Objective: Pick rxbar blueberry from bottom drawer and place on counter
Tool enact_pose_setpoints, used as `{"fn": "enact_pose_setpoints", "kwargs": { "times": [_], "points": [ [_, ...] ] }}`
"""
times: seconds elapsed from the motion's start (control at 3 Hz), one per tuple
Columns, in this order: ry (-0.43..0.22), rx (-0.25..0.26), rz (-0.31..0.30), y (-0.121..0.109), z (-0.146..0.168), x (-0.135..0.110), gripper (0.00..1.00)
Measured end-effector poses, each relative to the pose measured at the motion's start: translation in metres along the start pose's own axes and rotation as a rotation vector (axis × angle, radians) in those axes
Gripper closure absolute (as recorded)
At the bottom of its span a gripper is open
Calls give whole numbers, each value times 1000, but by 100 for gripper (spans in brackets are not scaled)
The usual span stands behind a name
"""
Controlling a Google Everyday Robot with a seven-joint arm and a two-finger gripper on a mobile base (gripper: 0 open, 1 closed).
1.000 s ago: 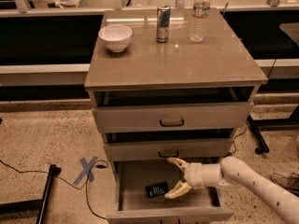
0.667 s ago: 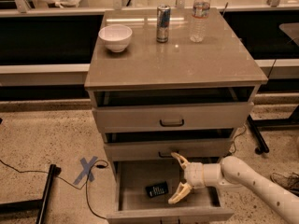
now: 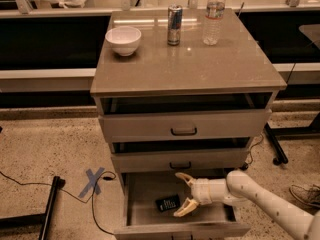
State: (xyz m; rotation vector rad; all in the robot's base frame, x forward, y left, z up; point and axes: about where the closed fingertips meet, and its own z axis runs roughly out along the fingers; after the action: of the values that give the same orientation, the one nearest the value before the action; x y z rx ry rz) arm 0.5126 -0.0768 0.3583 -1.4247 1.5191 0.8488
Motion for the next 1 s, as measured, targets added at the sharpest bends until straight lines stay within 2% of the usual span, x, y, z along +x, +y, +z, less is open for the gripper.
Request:
{"fn": "enact_pose_setpoints", "kwargs": {
  "times": [0.33,0.67,1.0],
  "points": [
    [-6,-1,25,-4,17,48,29],
    [2,19,57,-18,34,88,28],
    [-4,55,46,-36,40,119,5]
  ]
}}
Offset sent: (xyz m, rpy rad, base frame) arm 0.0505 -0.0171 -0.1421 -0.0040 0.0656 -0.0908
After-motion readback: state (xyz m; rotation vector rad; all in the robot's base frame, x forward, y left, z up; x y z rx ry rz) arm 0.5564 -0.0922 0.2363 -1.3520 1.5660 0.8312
